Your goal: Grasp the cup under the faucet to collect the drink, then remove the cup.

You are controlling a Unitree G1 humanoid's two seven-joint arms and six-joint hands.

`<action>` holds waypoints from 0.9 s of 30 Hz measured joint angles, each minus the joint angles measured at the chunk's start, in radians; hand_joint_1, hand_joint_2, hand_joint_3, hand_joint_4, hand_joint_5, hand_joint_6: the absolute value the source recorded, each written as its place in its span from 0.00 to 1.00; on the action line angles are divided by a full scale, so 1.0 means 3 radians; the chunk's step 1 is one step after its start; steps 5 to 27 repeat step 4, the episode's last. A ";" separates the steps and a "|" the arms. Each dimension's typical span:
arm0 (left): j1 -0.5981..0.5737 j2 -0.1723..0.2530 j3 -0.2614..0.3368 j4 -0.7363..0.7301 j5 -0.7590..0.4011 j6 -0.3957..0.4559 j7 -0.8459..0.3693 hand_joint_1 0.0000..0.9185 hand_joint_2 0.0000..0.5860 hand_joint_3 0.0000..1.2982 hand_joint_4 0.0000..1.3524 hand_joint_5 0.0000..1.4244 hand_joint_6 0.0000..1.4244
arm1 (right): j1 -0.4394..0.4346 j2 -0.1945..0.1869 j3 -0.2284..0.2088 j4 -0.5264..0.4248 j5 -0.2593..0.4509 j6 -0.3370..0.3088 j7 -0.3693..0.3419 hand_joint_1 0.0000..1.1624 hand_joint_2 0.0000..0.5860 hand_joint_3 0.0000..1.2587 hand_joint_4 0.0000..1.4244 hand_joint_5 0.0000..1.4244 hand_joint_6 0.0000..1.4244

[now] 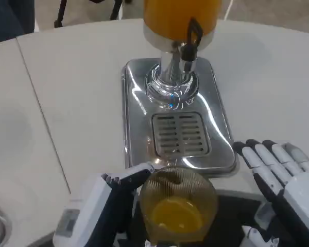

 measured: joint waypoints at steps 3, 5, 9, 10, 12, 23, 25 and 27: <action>0.0000 -0.0023 0.0004 0.0000 0.0026 0.0000 -0.0002 0.64 0.04 0.88 0.77 1.00 1.00 | -0.0036 0.0030 0.0016 -0.0011 -0.0038 0.0002 0.0004 0.31 0.96 0.00 0.00 0.00 0.00; 0.0000 -0.0026 0.0005 0.0000 0.0027 0.0000 -0.0002 0.64 0.04 0.88 0.77 1.00 1.00 | -0.0043 0.0035 0.0026 -0.0011 -0.0049 0.0002 0.0004 0.31 0.96 0.00 0.00 0.00 0.00; 0.0000 -0.0026 0.0005 0.0000 0.0027 0.0000 -0.0002 0.64 0.04 0.88 0.77 1.00 1.00 | -0.0043 0.0035 0.0026 -0.0011 -0.0049 0.0002 0.0004 0.31 0.96 0.00 0.00 0.00 0.00; 0.0000 -0.0026 0.0005 0.0000 0.0027 0.0000 -0.0002 0.64 0.04 0.88 0.77 1.00 1.00 | -0.0043 0.0035 0.0026 -0.0011 -0.0049 0.0002 0.0004 0.31 0.96 0.00 0.00 0.00 0.00; 0.0000 -0.0026 0.0005 0.0000 0.0027 0.0000 -0.0002 0.64 0.04 0.88 0.77 1.00 1.00 | -0.0043 0.0035 0.0026 -0.0011 -0.0049 0.0002 0.0004 0.31 0.96 0.00 0.00 0.00 0.00; 0.0000 -0.0026 0.0005 0.0000 0.0027 0.0000 -0.0002 0.64 0.04 0.88 0.77 1.00 1.00 | -0.0043 0.0035 0.0026 -0.0011 -0.0049 0.0002 0.0004 0.31 0.96 0.00 0.00 0.00 0.00; 0.0000 -0.0026 0.0005 0.0000 0.0027 0.0000 -0.0002 0.64 0.04 0.88 0.77 1.00 1.00 | -0.0043 0.0035 0.0026 -0.0011 -0.0049 0.0002 0.0004 0.31 0.96 0.00 0.00 0.00 0.00; 0.0000 -0.0026 0.0005 0.0000 0.0027 0.0000 -0.0002 0.64 0.04 0.88 0.77 1.00 1.00 | -0.0043 0.0035 0.0026 -0.0011 -0.0049 0.0002 0.0004 0.31 0.96 0.00 0.00 0.00 0.00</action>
